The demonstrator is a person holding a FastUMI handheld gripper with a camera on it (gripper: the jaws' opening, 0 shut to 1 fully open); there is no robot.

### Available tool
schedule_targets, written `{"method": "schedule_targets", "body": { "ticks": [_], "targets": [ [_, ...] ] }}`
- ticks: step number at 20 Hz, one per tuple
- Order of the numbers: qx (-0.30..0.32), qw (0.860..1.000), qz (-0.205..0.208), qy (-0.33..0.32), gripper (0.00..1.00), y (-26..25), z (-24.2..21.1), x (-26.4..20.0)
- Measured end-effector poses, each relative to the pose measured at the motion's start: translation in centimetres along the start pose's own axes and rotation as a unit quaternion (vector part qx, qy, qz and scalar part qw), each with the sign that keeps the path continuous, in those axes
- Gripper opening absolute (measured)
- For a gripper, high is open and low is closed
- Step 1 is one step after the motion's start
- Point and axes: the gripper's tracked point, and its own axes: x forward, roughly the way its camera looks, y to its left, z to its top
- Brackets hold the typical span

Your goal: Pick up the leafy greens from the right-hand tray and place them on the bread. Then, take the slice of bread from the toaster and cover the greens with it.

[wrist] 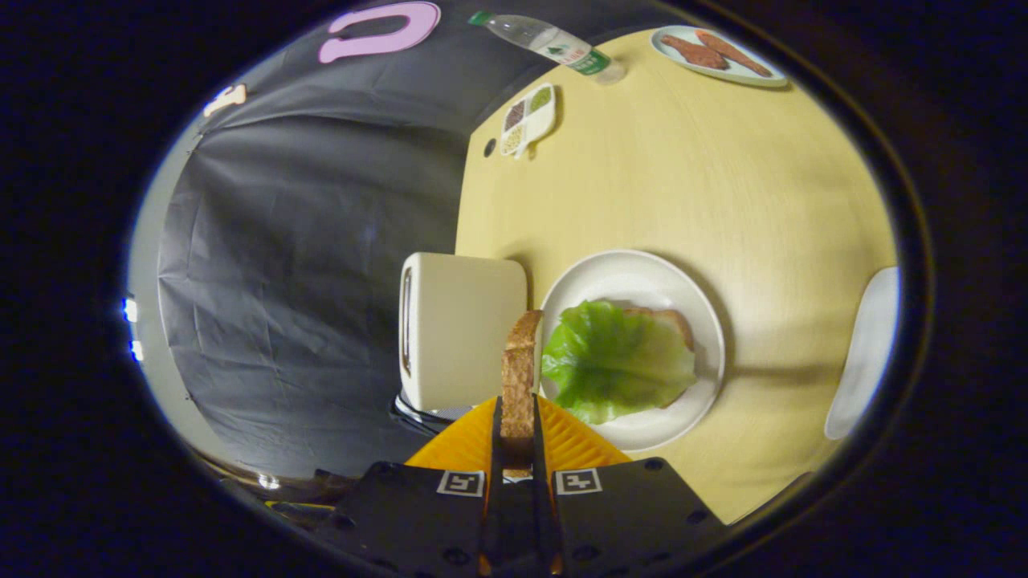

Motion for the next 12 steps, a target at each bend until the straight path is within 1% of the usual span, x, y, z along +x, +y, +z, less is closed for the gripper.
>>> {"method": "schedule_targets", "body": {
  "ticks": [4, 9, 12],
  "targets": [
    [0.004, 1.000, -0.012, 0.022, 0.18, -2.2, -0.4, 1.6],
    [-0.015, 0.996, -0.080, 0.026, 0.18, -6.4, -0.4, 2.3],
    [-0.025, 0.994, -0.106, 0.016, 0.18, -7.4, -0.2, 2.4]
  ]
}}
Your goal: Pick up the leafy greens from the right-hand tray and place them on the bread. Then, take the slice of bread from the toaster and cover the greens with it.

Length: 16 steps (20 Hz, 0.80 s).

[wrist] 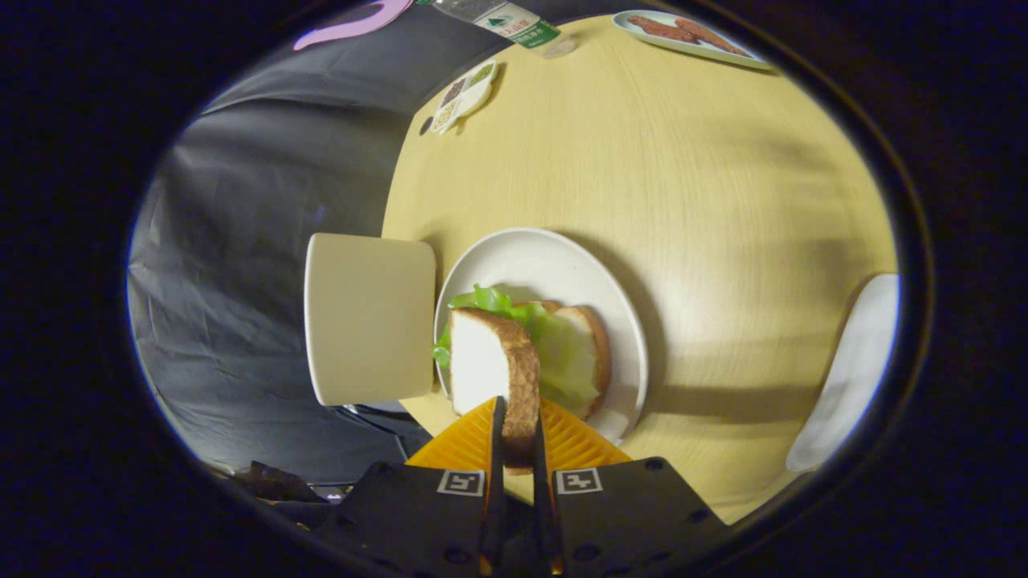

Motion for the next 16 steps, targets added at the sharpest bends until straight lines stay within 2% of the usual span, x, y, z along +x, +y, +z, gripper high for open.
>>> {"method": "schedule_targets", "body": {
  "ticks": [3, 8, 16],
  "targets": [
    [-0.009, 1.000, -0.025, -0.013, 0.18, -0.3, 0.1, 0.1],
    [-0.065, 0.993, -0.085, -0.042, 0.41, -1.8, 0.2, -0.4],
    [-0.086, 0.980, -0.129, -0.123, 0.81, -1.7, 1.9, -3.9]
  ]
}}
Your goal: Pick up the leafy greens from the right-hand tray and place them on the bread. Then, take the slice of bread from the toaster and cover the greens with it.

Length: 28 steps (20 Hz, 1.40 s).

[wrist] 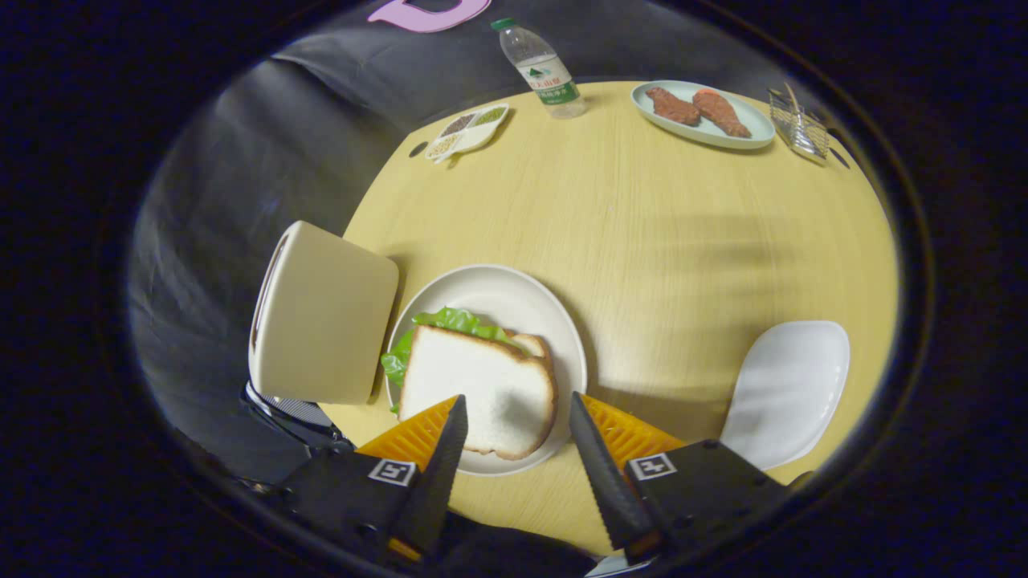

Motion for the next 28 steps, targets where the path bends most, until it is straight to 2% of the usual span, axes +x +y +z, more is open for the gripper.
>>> {"method": "schedule_targets", "body": {
  "ticks": [4, 7, 10, 13, 17, 19, 21, 24, 28],
  "targets": [
    [-0.003, 0.997, -0.038, -0.074, 1.00, -1.5, 2.1, -2.5],
    [-0.018, 0.986, -0.074, -0.148, 1.00, -2.8, 4.4, -5.2],
    [-0.025, 0.966, -0.109, -0.234, 1.00, -3.7, 7.3, -9.2],
    [-0.033, 0.930, -0.136, -0.338, 1.00, -3.5, 10.6, -15.3],
    [-0.061, 0.861, -0.171, -0.475, 1.00, -2.2, 15.0, -25.3],
    [-0.078, 0.827, -0.199, -0.521, 1.00, -2.0, 16.2, -30.1],
    [-0.077, 0.799, -0.211, -0.558, 1.00, -1.2, 16.8, -33.8],
    [-0.043, 0.774, -0.205, -0.597, 1.00, -0.4, 16.0, -36.4],
    [0.000, 0.743, -0.219, -0.632, 1.00, -1.0, 13.3, -38.1]
  ]
}}
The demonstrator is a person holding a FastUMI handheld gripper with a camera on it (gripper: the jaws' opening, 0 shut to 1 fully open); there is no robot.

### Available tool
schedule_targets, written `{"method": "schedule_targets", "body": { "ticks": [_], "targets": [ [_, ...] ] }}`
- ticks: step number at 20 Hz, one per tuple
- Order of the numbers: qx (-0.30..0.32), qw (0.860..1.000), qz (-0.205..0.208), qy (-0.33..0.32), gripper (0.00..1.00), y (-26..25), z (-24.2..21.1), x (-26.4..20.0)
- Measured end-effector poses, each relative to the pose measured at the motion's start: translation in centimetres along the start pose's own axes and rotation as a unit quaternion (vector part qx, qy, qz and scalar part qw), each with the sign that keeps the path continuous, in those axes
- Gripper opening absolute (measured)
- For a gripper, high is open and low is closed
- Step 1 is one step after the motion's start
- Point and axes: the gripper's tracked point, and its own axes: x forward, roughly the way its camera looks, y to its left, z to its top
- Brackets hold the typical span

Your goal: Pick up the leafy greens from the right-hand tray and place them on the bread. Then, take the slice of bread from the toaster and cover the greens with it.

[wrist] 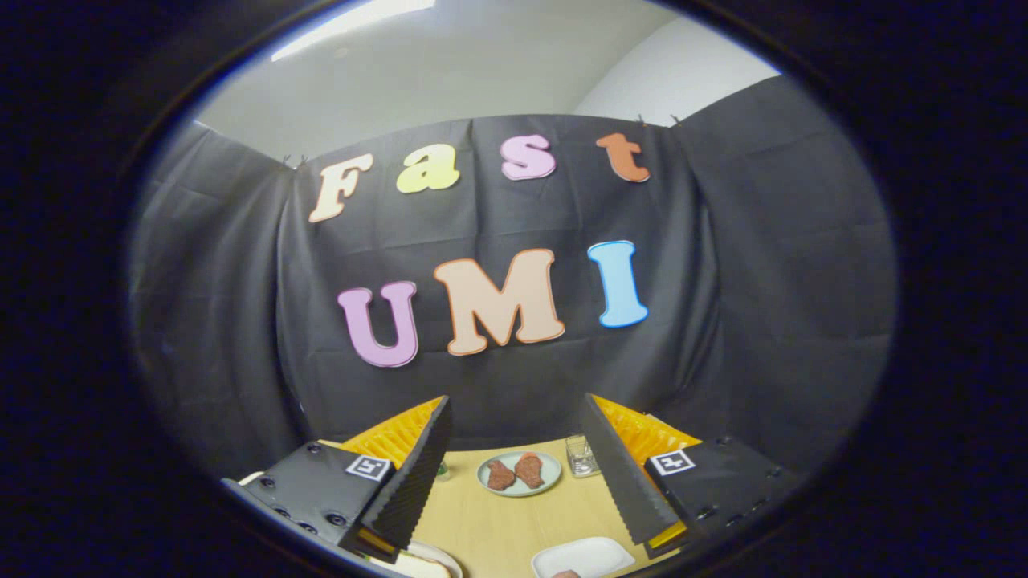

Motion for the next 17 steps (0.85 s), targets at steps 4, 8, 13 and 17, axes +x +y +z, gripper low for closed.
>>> {"method": "schedule_targets", "body": {
  "ticks": [4, 8, 13, 17],
  "targets": [
    [0.011, 0.998, -0.052, -0.019, 1.00, -2.5, -0.6, -2.7],
    [-0.008, 0.996, -0.090, 0.006, 1.00, -3.8, -3.1, -5.9],
    [-0.047, 0.992, -0.094, 0.069, 1.00, -3.2, -6.3, -8.2],
    [-0.059, 0.990, -0.068, 0.108, 1.00, -1.0, -7.9, -8.7]
  ]
}}
